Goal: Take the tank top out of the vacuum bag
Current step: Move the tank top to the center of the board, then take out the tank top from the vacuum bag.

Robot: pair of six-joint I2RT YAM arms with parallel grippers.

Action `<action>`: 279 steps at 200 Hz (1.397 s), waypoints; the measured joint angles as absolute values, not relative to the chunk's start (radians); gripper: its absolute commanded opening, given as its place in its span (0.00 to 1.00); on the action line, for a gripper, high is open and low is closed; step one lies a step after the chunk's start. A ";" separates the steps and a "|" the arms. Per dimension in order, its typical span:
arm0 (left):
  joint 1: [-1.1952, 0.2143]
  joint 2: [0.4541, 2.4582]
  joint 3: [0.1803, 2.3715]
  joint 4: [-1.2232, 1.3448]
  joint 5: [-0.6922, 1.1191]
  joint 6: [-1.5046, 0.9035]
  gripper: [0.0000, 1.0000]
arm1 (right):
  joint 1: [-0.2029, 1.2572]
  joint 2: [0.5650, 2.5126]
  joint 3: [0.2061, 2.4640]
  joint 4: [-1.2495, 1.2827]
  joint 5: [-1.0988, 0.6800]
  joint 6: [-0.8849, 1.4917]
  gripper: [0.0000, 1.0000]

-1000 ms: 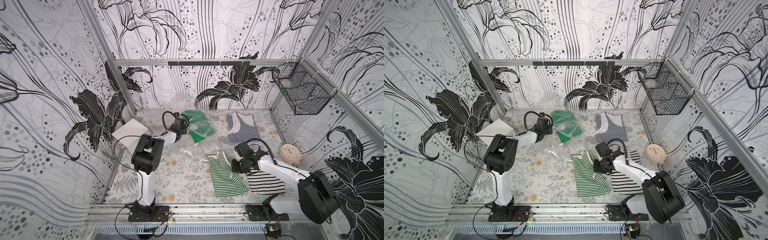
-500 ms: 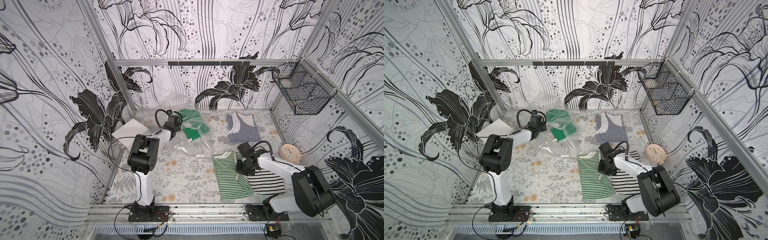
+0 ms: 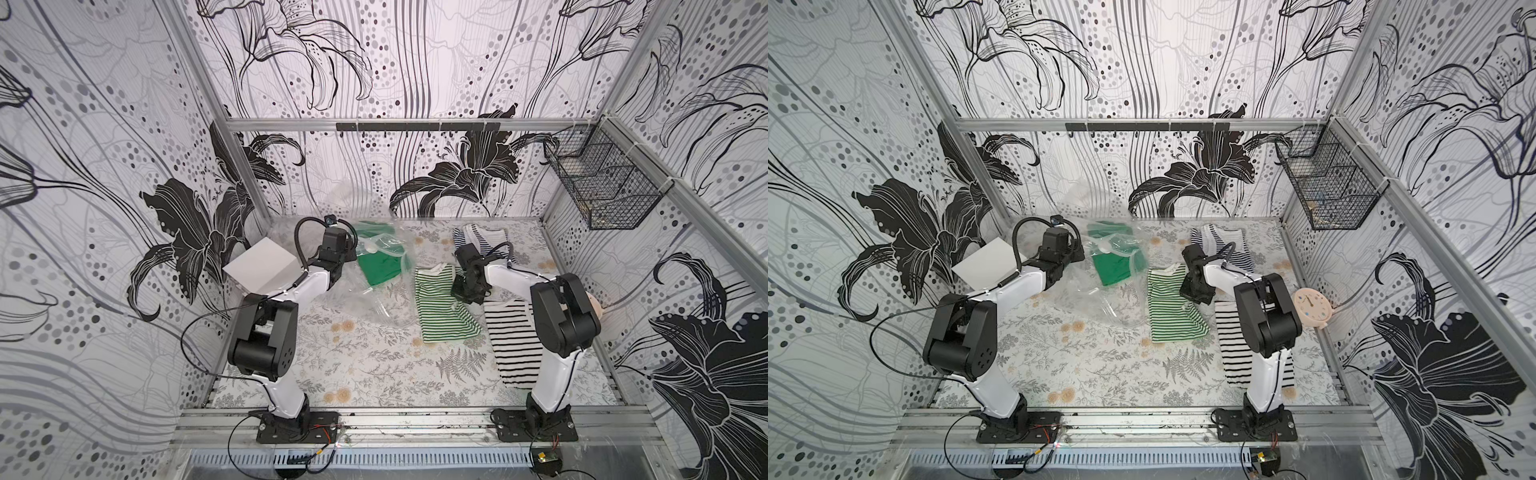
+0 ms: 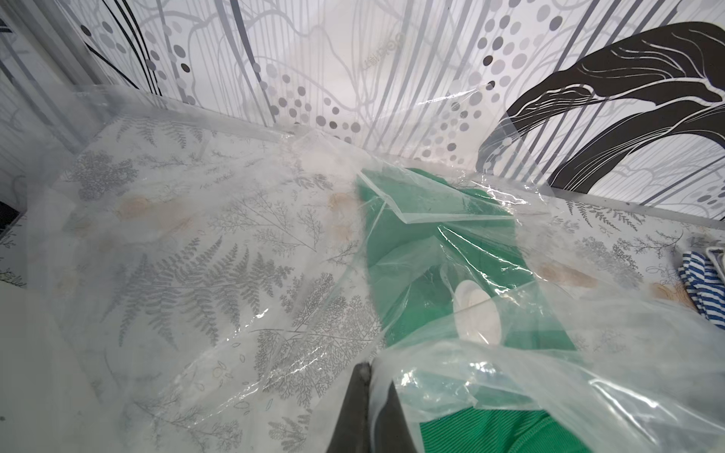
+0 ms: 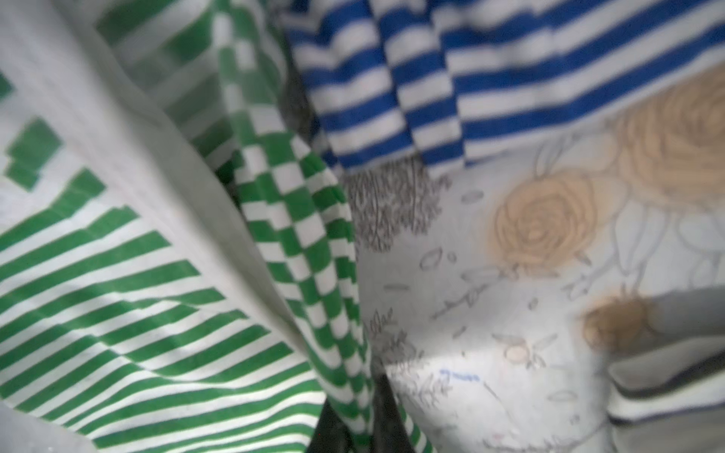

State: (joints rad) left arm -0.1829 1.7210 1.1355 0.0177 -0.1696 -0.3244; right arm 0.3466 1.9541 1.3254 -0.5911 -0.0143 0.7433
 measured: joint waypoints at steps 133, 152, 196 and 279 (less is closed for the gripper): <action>-0.183 1.584 1.023 -0.014 -0.160 -0.334 0.00 | 0.289 2.452 2.131 -0.752 -0.005 0.701 0.02; -0.183 1.584 1.016 -0.016 -0.155 -0.335 0.00 | 0.289 2.469 2.166 -0.752 -0.022 0.688 0.28; -0.183 1.584 1.005 -0.015 -0.148 -0.351 0.00 | 0.289 2.403 2.046 -0.681 -0.094 0.656 0.70; -0.197 1.584 0.962 0.020 -0.126 -0.370 0.00 | 0.352 1.793 1.440 -0.551 -0.086 0.610 0.78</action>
